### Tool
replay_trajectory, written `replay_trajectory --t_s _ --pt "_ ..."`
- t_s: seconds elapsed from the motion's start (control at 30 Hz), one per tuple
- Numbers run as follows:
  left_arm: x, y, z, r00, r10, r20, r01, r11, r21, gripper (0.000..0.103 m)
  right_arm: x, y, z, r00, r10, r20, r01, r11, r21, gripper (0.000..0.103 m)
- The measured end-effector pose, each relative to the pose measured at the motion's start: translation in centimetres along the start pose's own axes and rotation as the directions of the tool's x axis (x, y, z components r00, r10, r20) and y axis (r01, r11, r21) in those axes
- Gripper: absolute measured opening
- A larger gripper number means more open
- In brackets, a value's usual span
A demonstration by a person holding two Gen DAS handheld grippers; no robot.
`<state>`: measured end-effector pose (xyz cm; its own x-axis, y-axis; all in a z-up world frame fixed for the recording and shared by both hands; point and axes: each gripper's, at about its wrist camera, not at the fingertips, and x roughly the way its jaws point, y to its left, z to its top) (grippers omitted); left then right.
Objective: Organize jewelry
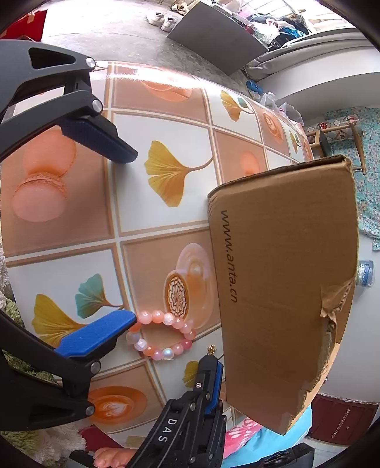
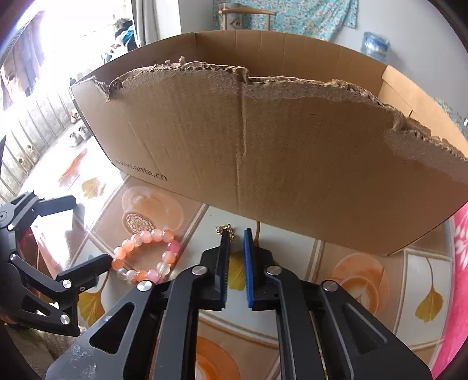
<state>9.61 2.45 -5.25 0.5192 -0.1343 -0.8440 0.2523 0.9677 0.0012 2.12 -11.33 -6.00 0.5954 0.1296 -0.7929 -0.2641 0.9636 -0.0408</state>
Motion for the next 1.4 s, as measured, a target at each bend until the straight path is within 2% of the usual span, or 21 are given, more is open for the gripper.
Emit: replay_trajectory --t_s 0.07,0.2,0.47,0.57,0.63,0.67,0.7,0.77,0.83,0.87,0.9,0.97,1.2,1.4 --pt "0.0 0.1 0.0 1.0 -0.001 0.001 0.001 1.0 0.001 0.099 0.2 0.1 -0.1 1.0 0.003 0.003 -0.003 1.0 0.002 0.0" --pt "0.0 0.1 0.0 1.0 -0.002 0.003 0.002 1.0 0.003 0.099 -0.2 -0.2 -0.1 1.0 0.012 0.008 -0.012 1.0 0.022 0.0" --pt "0.0 0.0 -0.1 1.0 -0.003 0.011 0.003 1.0 0.004 0.099 -3.1 -3.1 -1.2 1.0 0.008 0.021 -0.009 0.997 0.072 0.0" --pt "0.0 0.1 0.0 1.0 -0.003 0.012 0.003 1.0 0.002 0.099 -3.3 -3.8 -1.0 0.997 0.071 0.035 -0.074 0.992 0.106 0.0" --pt "0.0 0.1 0.0 1.0 -0.002 0.013 0.002 1.0 0.0 0.099 -3.7 -4.0 -1.0 0.997 0.063 0.048 -0.067 0.994 0.091 0.008" --pt "0.0 0.1 0.0 1.0 -0.001 0.013 0.001 1.0 0.0 0.099 -3.9 -3.9 -1.0 0.996 0.065 0.054 -0.069 0.995 0.075 0.021" --pt "0.0 0.1 0.0 1.0 -0.001 0.013 0.001 1.0 -0.001 0.099 -3.8 -3.5 -0.8 0.996 0.065 0.058 -0.068 0.996 0.065 0.028" --pt "0.0 0.1 0.0 1.0 0.0 0.015 0.0 1.0 -0.002 0.099 -3.4 -2.9 -0.4 0.996 0.069 0.052 -0.07 0.997 0.035 0.028" --pt "-0.1 0.0 -0.1 1.0 -0.001 0.017 0.001 1.0 -0.002 0.099 -2.9 -2.3 -0.2 0.998 0.06 0.037 -0.06 0.998 0.009 0.02" --pt "-0.1 0.0 -0.1 1.0 -0.001 0.017 0.001 1.0 -0.001 0.099 -2.5 -2.1 -0.3 0.998 0.053 0.022 -0.053 0.999 -0.007 0.009" --pt "-0.1 0.0 -0.1 1.0 -0.001 0.017 0.001 1.0 -0.001 0.099 -2.3 -1.9 -0.4 0.999 0.044 0.021 -0.043 0.999 -0.023 0.004" --pt "-0.1 0.1 -0.1 1.0 -0.001 0.018 0.001 1.0 -0.002 0.099 -2.4 -1.8 -0.4 0.999 0.026 0.027 -0.024 0.998 -0.055 0.0" --pt "-0.1 0.1 -0.1 1.0 -0.002 0.019 0.002 1.0 -0.003 0.099 -3.5 -3.3 -0.7 0.998 0.051 0.039 -0.051 0.999 0.01 0.0" --pt "-0.1 0.1 0.0 1.0 -0.004 0.02 0.004 1.0 -0.001 0.099 -5.7 -4.3 -1.2 0.996 0.065 0.067 -0.065 0.998 0.002 0.0"
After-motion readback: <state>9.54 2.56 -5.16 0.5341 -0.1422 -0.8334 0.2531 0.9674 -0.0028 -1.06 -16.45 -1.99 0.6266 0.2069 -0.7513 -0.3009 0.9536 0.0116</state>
